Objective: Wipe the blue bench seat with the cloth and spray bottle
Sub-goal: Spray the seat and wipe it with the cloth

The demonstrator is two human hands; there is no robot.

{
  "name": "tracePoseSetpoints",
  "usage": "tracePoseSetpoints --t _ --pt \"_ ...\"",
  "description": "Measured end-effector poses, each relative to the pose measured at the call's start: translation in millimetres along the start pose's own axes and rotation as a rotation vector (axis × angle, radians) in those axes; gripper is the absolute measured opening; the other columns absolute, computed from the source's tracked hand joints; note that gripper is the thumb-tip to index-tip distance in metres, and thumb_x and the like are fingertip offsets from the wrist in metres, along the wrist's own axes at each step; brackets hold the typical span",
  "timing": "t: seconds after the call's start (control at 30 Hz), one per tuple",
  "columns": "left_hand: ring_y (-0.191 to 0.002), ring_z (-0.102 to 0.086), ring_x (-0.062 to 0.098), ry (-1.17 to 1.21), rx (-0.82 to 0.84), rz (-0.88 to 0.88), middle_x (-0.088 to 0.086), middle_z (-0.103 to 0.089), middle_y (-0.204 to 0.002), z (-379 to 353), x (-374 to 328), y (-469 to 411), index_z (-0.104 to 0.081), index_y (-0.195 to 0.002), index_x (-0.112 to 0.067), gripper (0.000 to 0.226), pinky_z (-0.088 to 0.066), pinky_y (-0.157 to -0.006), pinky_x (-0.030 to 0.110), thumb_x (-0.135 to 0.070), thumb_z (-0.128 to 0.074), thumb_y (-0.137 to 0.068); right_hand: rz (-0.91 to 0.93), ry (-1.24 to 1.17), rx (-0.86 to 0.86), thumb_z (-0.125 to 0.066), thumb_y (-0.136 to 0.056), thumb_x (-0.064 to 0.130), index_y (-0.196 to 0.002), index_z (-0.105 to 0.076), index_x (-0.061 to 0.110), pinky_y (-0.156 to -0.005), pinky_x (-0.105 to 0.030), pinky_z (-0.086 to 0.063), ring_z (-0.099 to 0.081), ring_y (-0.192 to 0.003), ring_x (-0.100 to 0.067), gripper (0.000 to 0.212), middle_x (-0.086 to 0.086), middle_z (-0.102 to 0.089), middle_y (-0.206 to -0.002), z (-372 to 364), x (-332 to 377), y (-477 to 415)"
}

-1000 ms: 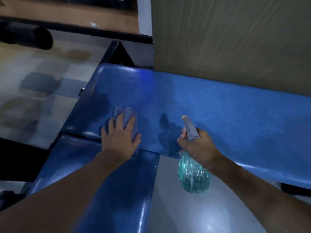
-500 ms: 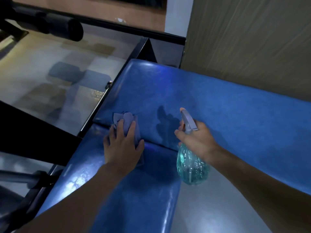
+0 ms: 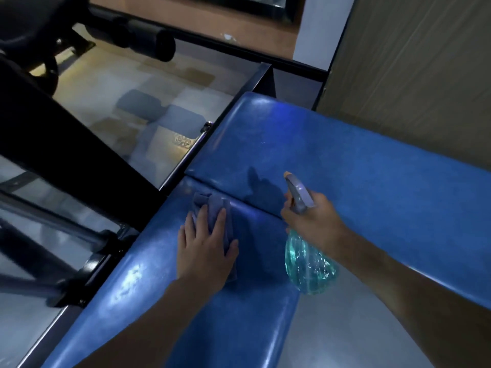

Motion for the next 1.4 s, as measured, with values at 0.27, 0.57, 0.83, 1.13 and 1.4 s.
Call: tracePoseSetpoints --t 0.27,0.57,0.83,1.13,1.4 --pt "-0.134 -0.036 0.048 -0.017 0.024 0.144 0.018 -0.037 -0.150 -1 19 85 -0.040 -0.148 -0.021 0.073 -0.033 -0.108 0.055 -0.059 -0.029 -0.087 0.064 0.031 0.207 -0.063 -0.085 0.009 -0.090 -0.063 0.011 -0.072 -0.049 -0.057 -0.054 -0.057 -0.017 0.006 -0.001 -0.051 -0.068 -20 -43 92" --pt "-0.135 -0.034 0.046 -0.066 0.039 0.223 0.018 -0.031 -0.153 0 37 180 -0.033 -0.151 -0.019 0.069 -0.031 -0.110 0.055 -0.056 -0.042 -0.094 0.086 -0.051 0.248 -0.067 -0.068 0.030 -0.102 -0.063 0.015 -0.070 -0.057 -0.056 -0.055 -0.068 -0.020 0.037 -0.007 -0.058 -0.080 -37 -73 157" --pt "-0.135 -0.036 0.046 -0.063 0.040 0.245 0.019 -0.031 -0.153 -1 49 206 -0.034 -0.151 -0.019 0.070 -0.035 -0.107 0.057 -0.057 -0.041 -0.093 0.143 -0.031 0.236 -0.061 -0.089 0.011 -0.103 -0.055 -0.005 -0.073 -0.040 -0.059 -0.049 -0.054 -0.010 0.022 0.005 -0.040 -0.062 -57 -73 172" --pt "-0.142 -0.023 0.042 -0.023 0.078 0.285 0.013 -0.017 -0.159 -4 66 245 -0.020 -0.155 -0.024 0.074 -0.025 -0.114 0.055 -0.060 -0.034 -0.092 0.139 -0.014 0.338 -0.060 -0.090 0.003 -0.077 -0.057 0.016 -0.053 -0.013 -0.044 -0.052 -0.063 -0.024 0.018 -0.010 -0.045 -0.075 -76 -85 220" --pt "-0.144 -0.015 0.039 0.032 0.106 0.316 0.010 -0.007 -0.160 -1 92 299 -0.013 -0.155 -0.029 0.072 -0.018 -0.117 0.053 -0.060 -0.035 -0.094 0.122 -0.040 0.326 -0.061 -0.086 0.001 -0.104 -0.059 0.001 -0.063 -0.032 -0.051 -0.051 -0.065 -0.018 0.018 -0.006 -0.052 -0.082 -104 -106 267"
Point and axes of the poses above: each hand's wrist, its own y-axis away from the middle knuckle, its own z-axis out of the back of the hand, x = y × z, the point moved 7 cm from there along -y, towards the middle knuckle
